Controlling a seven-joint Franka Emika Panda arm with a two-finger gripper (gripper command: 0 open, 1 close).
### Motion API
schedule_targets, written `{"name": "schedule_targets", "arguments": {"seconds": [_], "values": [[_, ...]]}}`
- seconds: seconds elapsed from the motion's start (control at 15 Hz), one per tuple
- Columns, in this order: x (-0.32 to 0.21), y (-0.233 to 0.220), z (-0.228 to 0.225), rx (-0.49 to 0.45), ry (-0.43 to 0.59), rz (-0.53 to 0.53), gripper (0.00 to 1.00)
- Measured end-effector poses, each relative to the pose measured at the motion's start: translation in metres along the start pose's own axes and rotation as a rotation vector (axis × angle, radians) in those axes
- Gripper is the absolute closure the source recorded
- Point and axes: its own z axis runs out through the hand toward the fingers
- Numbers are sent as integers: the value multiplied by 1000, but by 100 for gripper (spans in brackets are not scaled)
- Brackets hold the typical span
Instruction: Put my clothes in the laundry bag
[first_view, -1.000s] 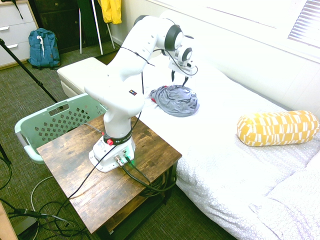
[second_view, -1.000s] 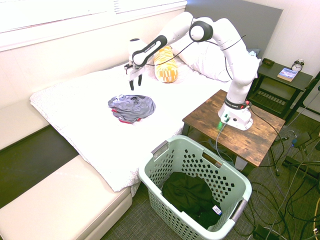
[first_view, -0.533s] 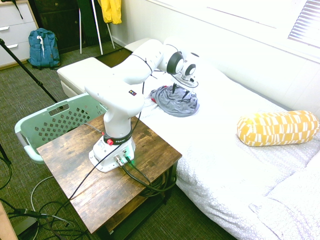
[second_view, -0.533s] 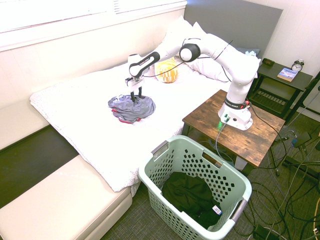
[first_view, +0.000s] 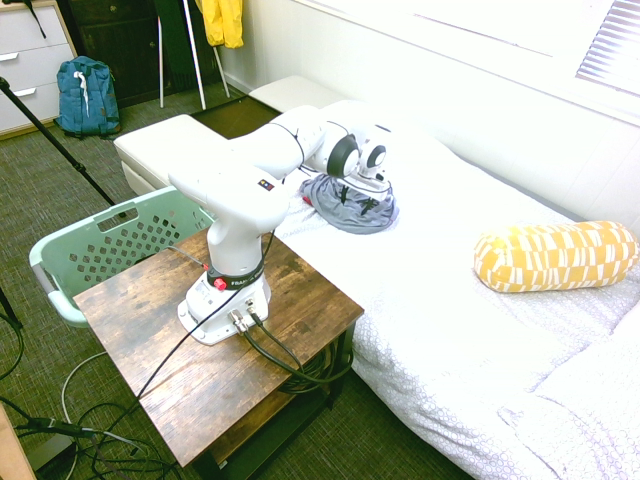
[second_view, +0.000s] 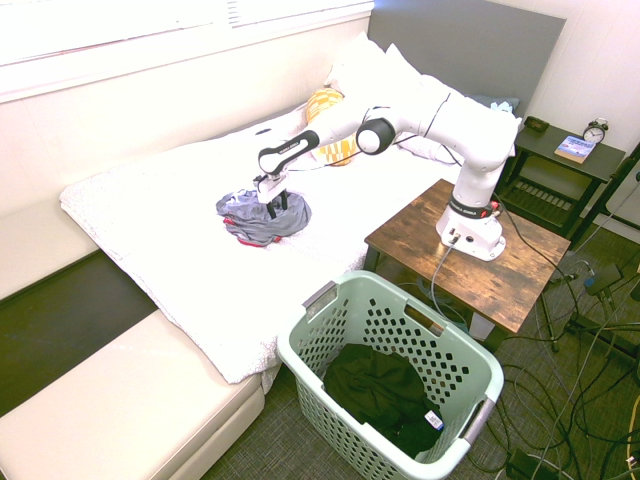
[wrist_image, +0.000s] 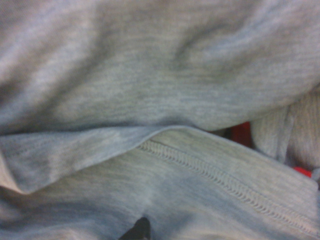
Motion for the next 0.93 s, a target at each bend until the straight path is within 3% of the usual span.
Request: {"name": "schedule_targets", "arguments": {"seconds": [0.2, 0.27, 0.93], "values": [[-4, 4, 13, -28, -12, -4, 0], [-5, 5, 17, -34, -15, -5, 100], [-12, 2, 24, -52, -17, -23, 100]]}}
